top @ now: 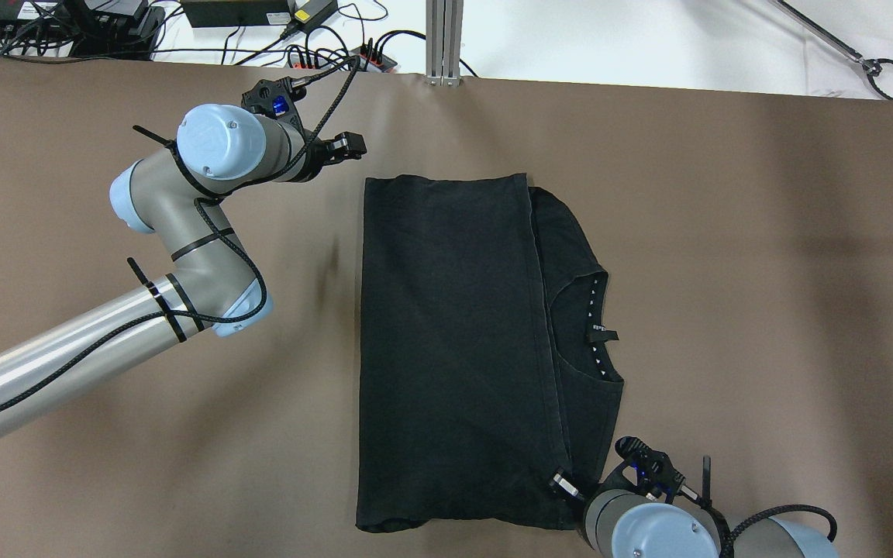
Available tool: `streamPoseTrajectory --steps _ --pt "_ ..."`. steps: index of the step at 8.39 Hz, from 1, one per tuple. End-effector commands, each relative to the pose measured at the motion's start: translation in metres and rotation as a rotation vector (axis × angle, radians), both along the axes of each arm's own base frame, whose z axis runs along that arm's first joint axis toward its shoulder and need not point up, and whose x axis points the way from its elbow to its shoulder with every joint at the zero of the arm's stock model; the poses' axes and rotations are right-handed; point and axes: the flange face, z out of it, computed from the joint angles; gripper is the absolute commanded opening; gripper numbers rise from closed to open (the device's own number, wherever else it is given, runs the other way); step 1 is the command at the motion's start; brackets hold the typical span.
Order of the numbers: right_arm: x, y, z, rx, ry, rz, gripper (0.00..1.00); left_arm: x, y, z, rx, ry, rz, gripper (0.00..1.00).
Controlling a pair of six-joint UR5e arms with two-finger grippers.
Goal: Fold clothes
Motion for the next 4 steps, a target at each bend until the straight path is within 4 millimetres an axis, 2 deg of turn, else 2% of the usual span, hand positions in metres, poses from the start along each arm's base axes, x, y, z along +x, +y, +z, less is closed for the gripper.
streamPoseTrajectory --steps 1,2,3,4 --pt "-0.0005 0.0007 -0.0001 0.0 0.0 -0.001 0.54 0.0 0.0 0.0 -0.001 0.001 -0.001 0.94" --pt "-0.0018 0.0028 -0.0009 0.001 -0.001 -0.005 0.53 0.0 0.0 0.0 -0.001 0.001 -0.001 0.94" --pt "-0.0034 0.0048 -0.0018 0.014 -0.001 0.0 0.32 0.0 0.0 0.0 -0.001 0.001 -0.001 0.94" --pt "-0.0045 0.0054 -0.0044 0.011 -0.007 -0.006 0.0 0.0 0.0 0.0 -0.001 0.001 -0.001 0.94"
